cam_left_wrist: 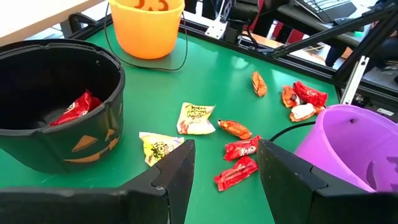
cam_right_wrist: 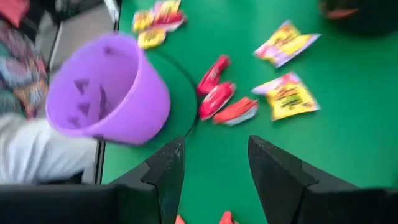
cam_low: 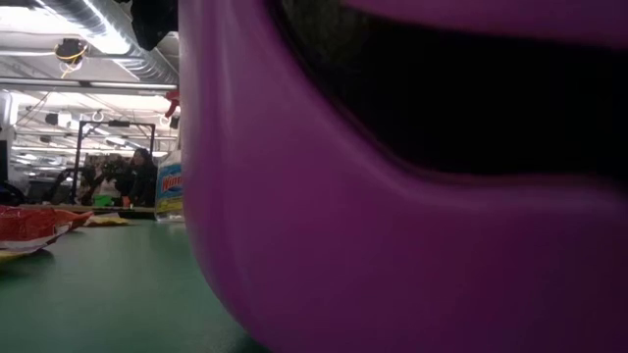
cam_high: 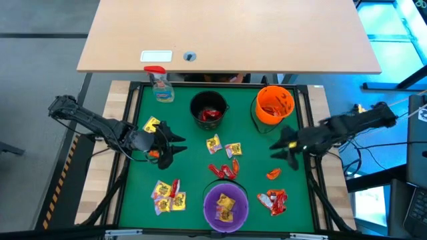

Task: Sort candy
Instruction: Put the red chocolate into the black bucket

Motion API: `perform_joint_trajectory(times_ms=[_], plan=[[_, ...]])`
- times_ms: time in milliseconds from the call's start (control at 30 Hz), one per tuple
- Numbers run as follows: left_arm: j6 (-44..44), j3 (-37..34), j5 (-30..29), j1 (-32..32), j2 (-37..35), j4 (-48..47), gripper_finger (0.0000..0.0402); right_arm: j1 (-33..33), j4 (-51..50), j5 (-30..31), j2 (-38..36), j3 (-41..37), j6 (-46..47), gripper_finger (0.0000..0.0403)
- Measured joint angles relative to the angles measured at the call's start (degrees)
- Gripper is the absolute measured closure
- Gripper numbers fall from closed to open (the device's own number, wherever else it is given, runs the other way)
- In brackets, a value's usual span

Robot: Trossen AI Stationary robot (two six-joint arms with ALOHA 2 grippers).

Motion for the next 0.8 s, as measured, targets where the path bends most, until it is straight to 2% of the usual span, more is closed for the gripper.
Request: perform_joint_trajectory(times_ms=[233, 367, 600, 800], plan=[[0.0, 0.0, -0.2, 0.0, 0.0, 0.0, 0.0239, 8.1, 4.2, -0.2, 8.9, 0.0, 1.8, 0.023], [0.0, 0.0, -0.3, 0.0, 0.0, 0.0, 0.0239, 12.4, 5.0, -0.2, 11.0, 0.0, 5.0, 0.023], [0.0, 0.0, -0.3, 0.0, 0.0, 0.1, 0.0239, 20.4, 4.6, 3.4, 13.2, 0.1, 9.8, 0.023], [-0.1, 0.0, -0.3, 0.0, 0.0, 1.1, 0.0239, 25.1, 4.4, 1.9, 18.4, 0.1, 15.3, 0.023]])
